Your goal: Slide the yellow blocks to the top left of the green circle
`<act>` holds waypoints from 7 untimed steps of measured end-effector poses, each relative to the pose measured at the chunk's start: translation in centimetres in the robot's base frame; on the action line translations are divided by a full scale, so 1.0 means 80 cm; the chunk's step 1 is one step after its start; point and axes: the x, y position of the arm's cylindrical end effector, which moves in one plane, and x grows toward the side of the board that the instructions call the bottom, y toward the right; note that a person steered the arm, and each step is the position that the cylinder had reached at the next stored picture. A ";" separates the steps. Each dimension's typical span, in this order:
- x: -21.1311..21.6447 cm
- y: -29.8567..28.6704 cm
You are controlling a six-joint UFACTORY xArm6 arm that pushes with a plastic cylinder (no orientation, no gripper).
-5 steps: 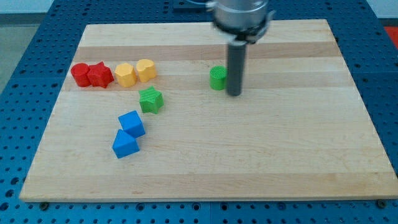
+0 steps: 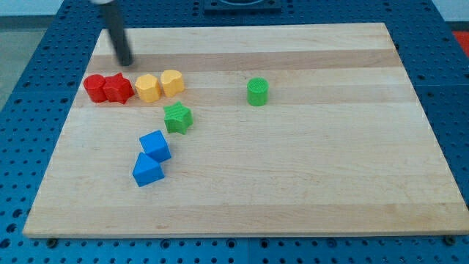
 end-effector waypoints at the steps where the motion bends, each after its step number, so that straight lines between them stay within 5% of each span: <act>1: 0.023 -0.048; 3: 0.027 -0.050; 5: 0.092 -0.047; 7: 0.083 0.057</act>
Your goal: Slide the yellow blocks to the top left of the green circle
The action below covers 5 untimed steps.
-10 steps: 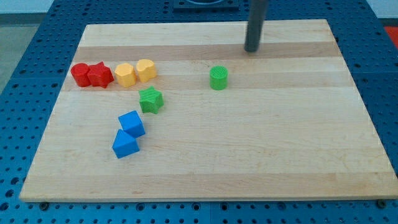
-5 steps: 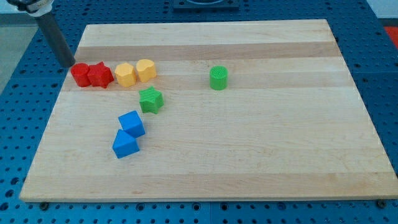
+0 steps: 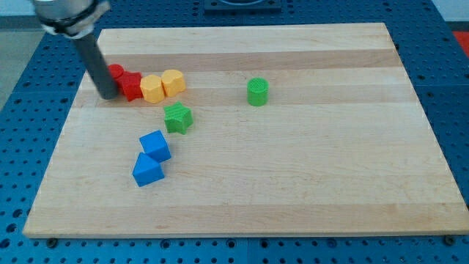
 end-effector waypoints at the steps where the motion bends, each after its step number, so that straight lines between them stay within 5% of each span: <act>1: -0.001 0.061; 5: 0.003 0.119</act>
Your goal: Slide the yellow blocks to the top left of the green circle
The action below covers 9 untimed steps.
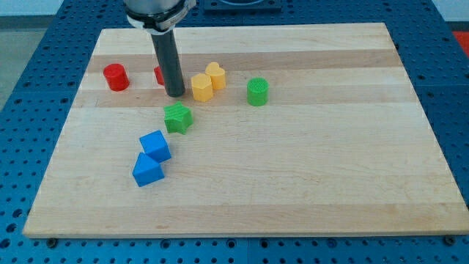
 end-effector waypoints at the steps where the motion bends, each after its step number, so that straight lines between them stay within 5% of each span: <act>1: 0.001 0.018; 3: -0.054 0.094; 5: -0.054 0.046; 7: 0.007 0.047; 9: -0.032 0.137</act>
